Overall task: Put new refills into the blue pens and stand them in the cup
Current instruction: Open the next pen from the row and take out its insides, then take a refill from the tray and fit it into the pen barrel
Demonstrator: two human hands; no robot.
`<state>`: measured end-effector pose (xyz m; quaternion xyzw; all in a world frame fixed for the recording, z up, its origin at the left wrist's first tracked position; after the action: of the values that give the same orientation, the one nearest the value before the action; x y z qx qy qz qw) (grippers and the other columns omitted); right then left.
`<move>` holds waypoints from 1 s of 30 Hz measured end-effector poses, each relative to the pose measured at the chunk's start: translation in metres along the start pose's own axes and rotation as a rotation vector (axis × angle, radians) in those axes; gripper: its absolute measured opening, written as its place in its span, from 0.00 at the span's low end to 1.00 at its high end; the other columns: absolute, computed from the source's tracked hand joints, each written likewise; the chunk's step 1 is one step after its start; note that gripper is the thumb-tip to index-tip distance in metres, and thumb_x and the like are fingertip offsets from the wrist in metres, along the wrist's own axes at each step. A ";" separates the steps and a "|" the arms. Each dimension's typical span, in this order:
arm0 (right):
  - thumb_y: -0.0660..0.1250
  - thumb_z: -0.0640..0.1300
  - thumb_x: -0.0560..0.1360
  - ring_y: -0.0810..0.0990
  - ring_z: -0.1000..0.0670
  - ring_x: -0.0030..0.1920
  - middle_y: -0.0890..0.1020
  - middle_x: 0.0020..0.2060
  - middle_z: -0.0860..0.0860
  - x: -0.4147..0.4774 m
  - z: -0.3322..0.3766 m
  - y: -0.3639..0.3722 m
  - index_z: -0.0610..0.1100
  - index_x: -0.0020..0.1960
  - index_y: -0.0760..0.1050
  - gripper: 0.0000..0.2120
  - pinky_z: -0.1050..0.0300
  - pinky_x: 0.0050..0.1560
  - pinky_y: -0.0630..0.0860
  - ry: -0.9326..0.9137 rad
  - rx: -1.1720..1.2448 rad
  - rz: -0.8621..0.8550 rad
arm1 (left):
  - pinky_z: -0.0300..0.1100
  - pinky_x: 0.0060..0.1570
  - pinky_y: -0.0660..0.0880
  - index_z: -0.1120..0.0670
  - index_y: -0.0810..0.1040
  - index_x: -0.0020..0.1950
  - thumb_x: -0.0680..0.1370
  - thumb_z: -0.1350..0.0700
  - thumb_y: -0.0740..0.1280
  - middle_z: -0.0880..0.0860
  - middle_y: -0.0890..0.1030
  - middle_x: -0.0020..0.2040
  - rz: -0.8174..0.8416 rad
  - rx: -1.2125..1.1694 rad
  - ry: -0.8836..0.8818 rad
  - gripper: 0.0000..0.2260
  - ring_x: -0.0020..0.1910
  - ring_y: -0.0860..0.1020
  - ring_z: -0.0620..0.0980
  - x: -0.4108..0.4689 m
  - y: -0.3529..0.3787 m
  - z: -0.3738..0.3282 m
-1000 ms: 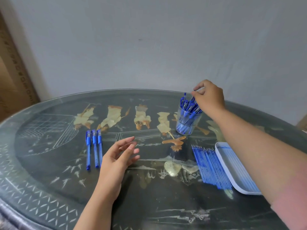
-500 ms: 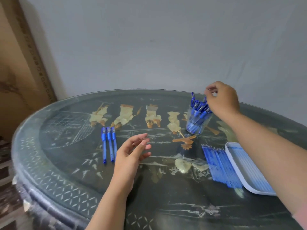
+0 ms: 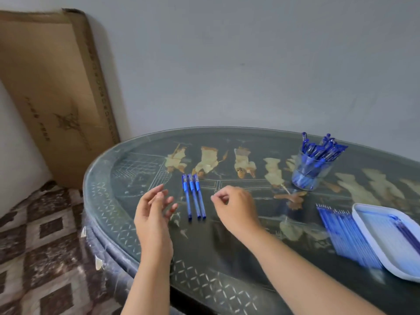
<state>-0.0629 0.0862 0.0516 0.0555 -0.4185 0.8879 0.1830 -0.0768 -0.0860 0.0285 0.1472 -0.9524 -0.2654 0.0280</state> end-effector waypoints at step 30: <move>0.68 0.44 0.75 0.77 0.51 0.35 0.81 0.33 0.50 -0.001 -0.017 -0.014 0.46 0.37 0.79 0.08 0.61 0.32 0.70 0.376 0.295 -0.135 | 0.41 0.49 0.77 0.50 0.81 0.52 0.81 0.61 0.63 0.49 0.83 0.47 0.091 0.224 0.047 0.08 0.44 0.81 0.46 -0.004 0.003 -0.001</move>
<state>-0.0563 0.1073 0.0506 -0.0567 -0.2385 0.9198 0.3063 -0.0737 -0.0833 0.0308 0.1125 -0.9808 -0.1524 0.0459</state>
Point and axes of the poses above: each hand's wrist, its own x-axis towards the middle knuckle, its own y-axis out of the palm, z = x × y, the point moved 3 cm from there along x, towards the middle knuckle
